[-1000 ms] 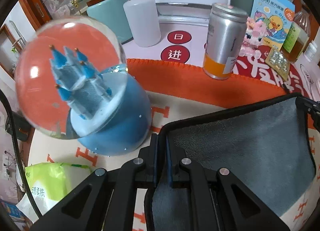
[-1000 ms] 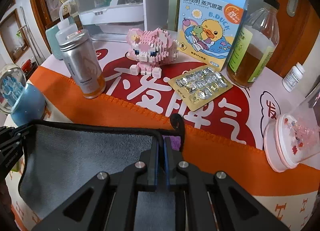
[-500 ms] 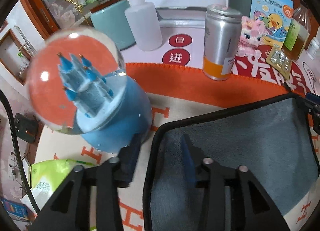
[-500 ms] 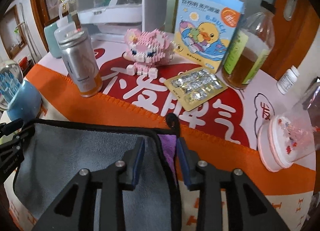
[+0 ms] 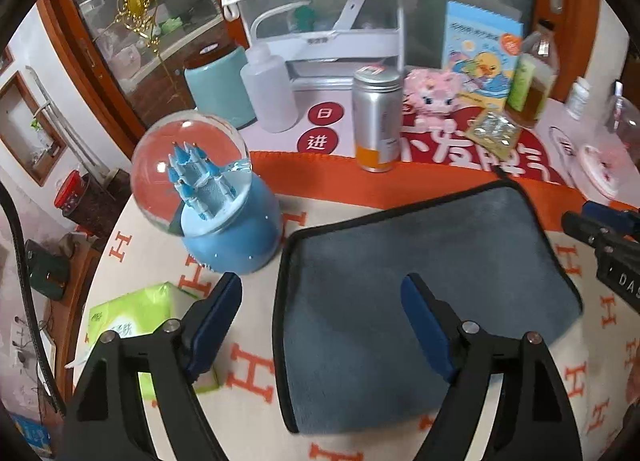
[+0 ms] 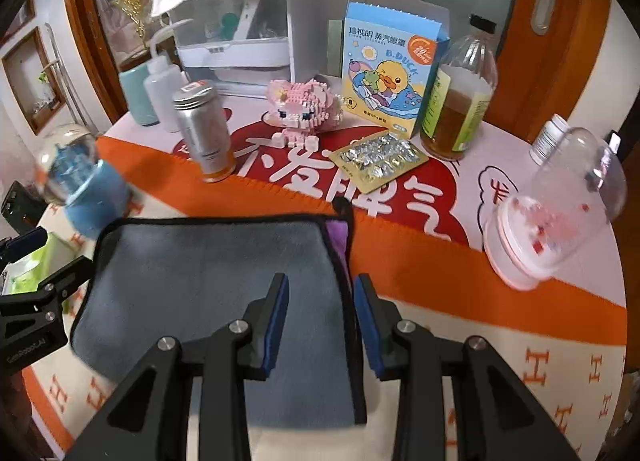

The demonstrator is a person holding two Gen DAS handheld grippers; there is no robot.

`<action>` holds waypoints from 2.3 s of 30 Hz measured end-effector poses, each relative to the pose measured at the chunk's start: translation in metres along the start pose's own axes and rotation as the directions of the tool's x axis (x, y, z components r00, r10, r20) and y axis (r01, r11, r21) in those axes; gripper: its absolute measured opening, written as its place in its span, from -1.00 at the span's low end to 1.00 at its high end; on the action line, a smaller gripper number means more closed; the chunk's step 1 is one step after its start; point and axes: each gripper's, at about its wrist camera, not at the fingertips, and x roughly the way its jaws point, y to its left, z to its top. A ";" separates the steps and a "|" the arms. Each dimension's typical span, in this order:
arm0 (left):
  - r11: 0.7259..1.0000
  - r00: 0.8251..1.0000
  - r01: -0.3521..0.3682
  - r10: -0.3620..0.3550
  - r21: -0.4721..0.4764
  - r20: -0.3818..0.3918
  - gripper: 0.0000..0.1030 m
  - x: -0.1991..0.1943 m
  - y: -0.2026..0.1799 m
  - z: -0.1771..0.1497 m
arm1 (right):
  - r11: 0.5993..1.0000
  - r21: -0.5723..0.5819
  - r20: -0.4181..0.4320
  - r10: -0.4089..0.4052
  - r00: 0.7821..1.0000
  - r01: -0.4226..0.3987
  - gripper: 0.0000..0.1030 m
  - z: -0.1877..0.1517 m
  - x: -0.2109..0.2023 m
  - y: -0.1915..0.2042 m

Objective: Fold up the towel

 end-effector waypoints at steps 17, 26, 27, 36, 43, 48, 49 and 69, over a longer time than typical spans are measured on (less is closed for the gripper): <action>0.994 0.993 0.099 -0.096 -0.036 0.065 0.98 -0.092 0.004 -0.021 | 0.998 0.060 0.072 -0.034 0.997 0.030 -0.07 -0.049 -0.104 -0.001; 0.987 0.984 0.158 -0.157 -0.002 0.080 0.98 -0.144 -0.005 -0.051 | 0.994 0.101 0.094 -0.046 0.994 0.037 -0.07 -0.085 -0.163 0.004; 0.986 0.983 0.165 -0.164 -0.001 0.077 0.98 -0.149 -0.006 -0.054 | 0.993 0.107 0.095 -0.050 0.994 0.040 -0.07 -0.089 -0.168 0.004; 0.979 0.975 0.202 -0.202 0.013 0.093 0.98 -0.197 -0.014 -0.085 | 0.989 0.144 0.120 -0.052 0.991 0.034 -0.07 -0.126 -0.217 0.008; 0.976 0.969 0.217 -0.219 0.030 0.113 0.98 -0.228 -0.017 -0.102 | 0.984 0.174 0.135 -0.063 0.989 0.039 -0.06 -0.150 -0.246 0.007; 0.975 0.968 0.219 -0.223 0.044 0.116 0.98 -0.244 -0.020 -0.114 | 0.980 0.192 0.146 -0.080 0.986 0.051 -0.06 -0.165 -0.263 0.008; 0.975 0.968 0.218 -0.222 0.048 0.117 0.98 -0.247 -0.021 -0.117 | 0.979 0.195 0.147 -0.084 0.986 0.054 -0.06 -0.169 -0.266 0.008; 0.964 0.964 0.253 -0.258 0.078 0.063 0.98 -0.271 -0.028 -0.166 | 0.964 0.260 0.119 -0.081 0.990 0.048 -0.06 -0.217 -0.289 0.021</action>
